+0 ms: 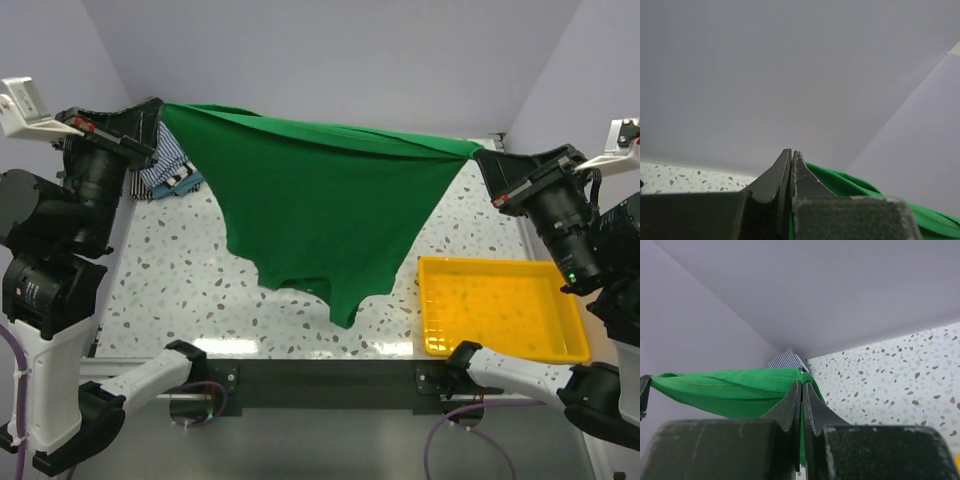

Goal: Fold and stack the tank tops
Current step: Flatten the tank top out

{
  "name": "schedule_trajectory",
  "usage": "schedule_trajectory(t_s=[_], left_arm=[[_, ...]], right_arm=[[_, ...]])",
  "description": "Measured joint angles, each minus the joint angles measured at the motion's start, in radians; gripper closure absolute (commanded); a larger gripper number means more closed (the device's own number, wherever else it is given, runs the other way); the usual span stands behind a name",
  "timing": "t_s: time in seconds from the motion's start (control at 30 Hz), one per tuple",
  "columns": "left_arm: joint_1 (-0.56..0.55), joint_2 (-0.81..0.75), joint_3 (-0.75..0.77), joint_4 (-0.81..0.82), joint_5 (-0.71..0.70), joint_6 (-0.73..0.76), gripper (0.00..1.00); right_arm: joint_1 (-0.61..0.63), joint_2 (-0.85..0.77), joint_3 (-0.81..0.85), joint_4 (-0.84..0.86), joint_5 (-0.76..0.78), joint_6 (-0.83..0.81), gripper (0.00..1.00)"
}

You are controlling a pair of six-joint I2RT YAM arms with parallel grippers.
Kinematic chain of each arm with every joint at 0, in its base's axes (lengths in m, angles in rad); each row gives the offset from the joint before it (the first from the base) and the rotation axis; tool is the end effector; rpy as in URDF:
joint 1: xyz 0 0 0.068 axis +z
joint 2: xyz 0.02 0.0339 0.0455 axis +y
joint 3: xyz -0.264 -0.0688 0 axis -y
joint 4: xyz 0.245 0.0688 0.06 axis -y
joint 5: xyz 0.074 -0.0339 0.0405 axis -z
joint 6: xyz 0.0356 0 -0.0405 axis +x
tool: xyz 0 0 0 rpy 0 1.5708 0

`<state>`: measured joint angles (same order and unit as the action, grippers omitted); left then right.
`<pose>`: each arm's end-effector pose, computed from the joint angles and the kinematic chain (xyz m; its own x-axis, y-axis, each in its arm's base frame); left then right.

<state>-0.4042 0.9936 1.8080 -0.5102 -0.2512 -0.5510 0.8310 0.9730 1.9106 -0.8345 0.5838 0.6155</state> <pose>0.0991 -0.0327 0.5866 0.1493 -0.6154 -0.7739 0.2830 0.7766 -0.5629 0.0625 0.0393 0.5754 -0.0858 0.6206 -0.7794 -0.2415 0.7460 0.6206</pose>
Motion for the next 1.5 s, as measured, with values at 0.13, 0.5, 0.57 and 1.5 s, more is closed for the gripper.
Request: schedule_trajectory(t_s=[0.13, 0.5, 0.57, 1.5], left_arm=[[0.000, 0.021, 0.025, 0.011, -0.017, 0.014, 1.00], [0.129, 0.425, -0.006, 0.182, 0.078, 0.022, 1.00], [0.178, 0.555, 0.068, 0.203, 0.145, 0.021, 1.00], [0.403, 0.105, -1.371, 0.539, 0.544, -0.182, 0.99]], right_arm=[[0.000, 0.035, 0.001, 0.043, 0.002, -0.032, 1.00], [-0.328, 0.650, 0.228, 0.138, -0.396, -0.019, 1.00], [-0.396, 0.795, 0.334, 0.141, -0.501, 0.010, 1.00], [-0.540, 0.392, -1.229, 0.649, -0.813, 0.265, 1.00]])
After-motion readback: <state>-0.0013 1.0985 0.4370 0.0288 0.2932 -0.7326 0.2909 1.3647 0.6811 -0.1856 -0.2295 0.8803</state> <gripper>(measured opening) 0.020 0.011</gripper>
